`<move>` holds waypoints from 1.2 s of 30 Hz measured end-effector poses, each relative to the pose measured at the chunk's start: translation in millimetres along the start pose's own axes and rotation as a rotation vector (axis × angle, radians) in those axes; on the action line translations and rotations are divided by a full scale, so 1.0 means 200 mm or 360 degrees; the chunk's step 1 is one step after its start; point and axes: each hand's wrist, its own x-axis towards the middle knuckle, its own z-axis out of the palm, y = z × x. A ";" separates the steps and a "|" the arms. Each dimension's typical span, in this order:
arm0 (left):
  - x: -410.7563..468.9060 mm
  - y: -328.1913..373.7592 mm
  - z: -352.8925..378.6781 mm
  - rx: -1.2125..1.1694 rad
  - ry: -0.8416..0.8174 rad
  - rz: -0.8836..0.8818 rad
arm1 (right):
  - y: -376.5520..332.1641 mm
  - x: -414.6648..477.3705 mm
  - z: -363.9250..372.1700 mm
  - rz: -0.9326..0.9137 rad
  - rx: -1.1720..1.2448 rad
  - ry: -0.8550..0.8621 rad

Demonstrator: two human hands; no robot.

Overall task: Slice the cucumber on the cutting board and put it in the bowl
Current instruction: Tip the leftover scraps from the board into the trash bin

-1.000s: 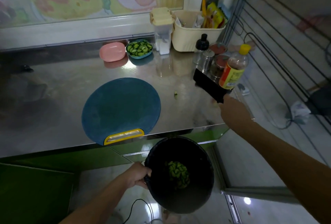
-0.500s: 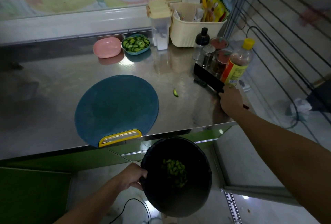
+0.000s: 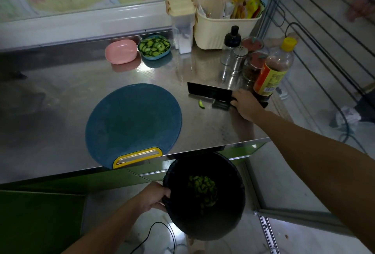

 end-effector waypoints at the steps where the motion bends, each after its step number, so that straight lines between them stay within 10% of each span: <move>1: 0.00 0.00 0.00 -0.0007 -0.0003 -0.0003 | -0.01 -0.01 0.00 -0.0024 -0.0022 -0.0018; 27: 0.00 0.02 0.07 -0.0194 -0.0110 0.0009 | 0.05 -0.81 0.14 -0.0674 -0.0158 0.0088; 36: 0.05 -0.03 0.17 -0.0129 0.0046 0.0006 | 0.16 -1.24 0.21 -0.0116 0.0282 -0.0304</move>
